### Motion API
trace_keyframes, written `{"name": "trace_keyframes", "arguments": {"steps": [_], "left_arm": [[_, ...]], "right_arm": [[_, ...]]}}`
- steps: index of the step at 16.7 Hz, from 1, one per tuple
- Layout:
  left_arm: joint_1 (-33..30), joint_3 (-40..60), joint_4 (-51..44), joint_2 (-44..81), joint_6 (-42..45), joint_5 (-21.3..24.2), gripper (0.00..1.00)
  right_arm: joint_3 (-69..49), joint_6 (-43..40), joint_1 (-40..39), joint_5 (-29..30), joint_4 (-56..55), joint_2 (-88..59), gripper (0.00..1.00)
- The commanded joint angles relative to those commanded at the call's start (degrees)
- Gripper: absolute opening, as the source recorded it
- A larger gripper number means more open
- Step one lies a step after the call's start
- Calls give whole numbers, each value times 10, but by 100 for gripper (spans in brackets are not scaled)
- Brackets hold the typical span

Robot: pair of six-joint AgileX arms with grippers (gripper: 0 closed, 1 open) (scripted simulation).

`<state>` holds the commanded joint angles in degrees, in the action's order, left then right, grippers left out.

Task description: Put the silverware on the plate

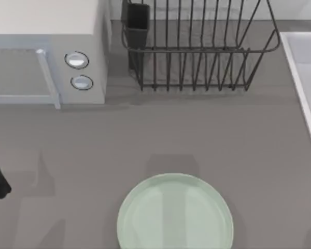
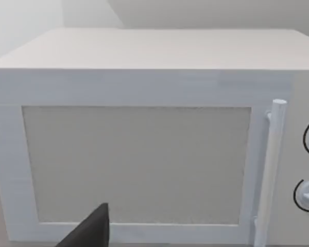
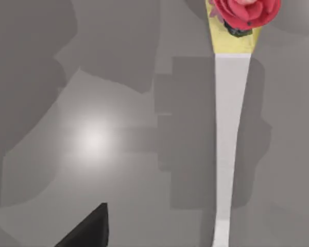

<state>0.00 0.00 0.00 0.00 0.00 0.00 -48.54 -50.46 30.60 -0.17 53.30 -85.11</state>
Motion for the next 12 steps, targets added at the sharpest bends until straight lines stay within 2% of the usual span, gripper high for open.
{"name": "trace_keyframes", "arguments": {"steps": [6,12], "left_arm": [[0,0,0,0,0,0,100],[0,0,0,0,0,0,100]], "right_arm": [[88,2,-1,0,-174,-81,100],[102,2,-1,0,-199,-95,100]]}}
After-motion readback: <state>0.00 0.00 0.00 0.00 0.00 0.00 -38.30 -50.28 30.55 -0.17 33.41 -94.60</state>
